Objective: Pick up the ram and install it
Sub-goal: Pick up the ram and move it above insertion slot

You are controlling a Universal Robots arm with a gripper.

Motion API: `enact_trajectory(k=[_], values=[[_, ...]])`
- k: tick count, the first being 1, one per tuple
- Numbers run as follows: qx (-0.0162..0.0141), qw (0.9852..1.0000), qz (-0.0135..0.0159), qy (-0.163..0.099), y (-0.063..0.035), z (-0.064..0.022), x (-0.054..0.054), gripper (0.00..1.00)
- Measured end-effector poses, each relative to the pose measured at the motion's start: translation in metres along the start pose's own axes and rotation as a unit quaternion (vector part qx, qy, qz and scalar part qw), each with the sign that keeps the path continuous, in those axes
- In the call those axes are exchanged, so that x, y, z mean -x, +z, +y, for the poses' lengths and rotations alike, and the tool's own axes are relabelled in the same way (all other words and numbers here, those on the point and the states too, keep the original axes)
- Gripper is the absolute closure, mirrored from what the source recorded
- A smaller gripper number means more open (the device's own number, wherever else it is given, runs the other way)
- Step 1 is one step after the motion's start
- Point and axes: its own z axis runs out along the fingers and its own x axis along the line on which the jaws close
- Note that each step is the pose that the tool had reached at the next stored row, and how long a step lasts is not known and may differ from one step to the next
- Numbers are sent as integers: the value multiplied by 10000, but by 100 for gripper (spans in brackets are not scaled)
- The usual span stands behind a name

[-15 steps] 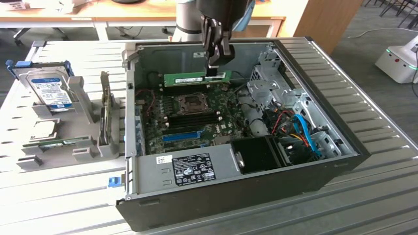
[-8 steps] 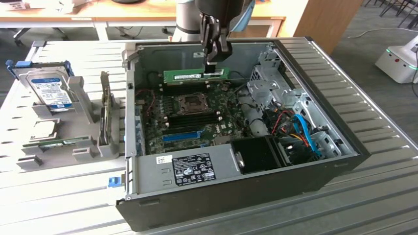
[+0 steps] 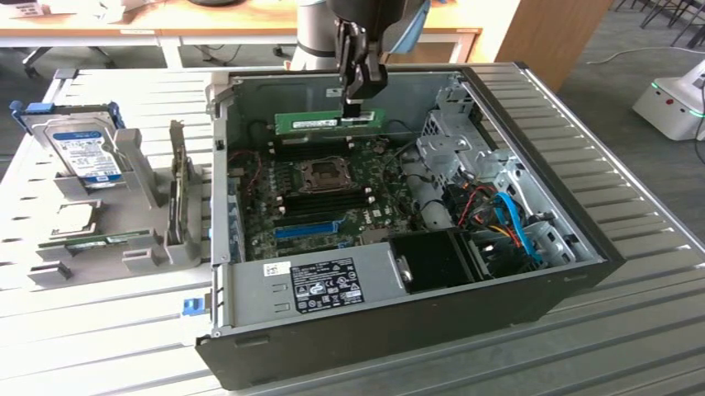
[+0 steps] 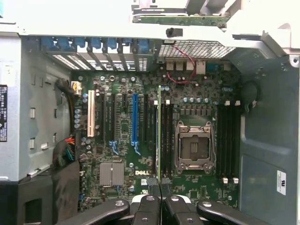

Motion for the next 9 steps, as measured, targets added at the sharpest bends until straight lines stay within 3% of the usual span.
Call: enact_trajectory(k=[9], values=[[0, 10000, 0, 0, 8, 0, 58, 88]])
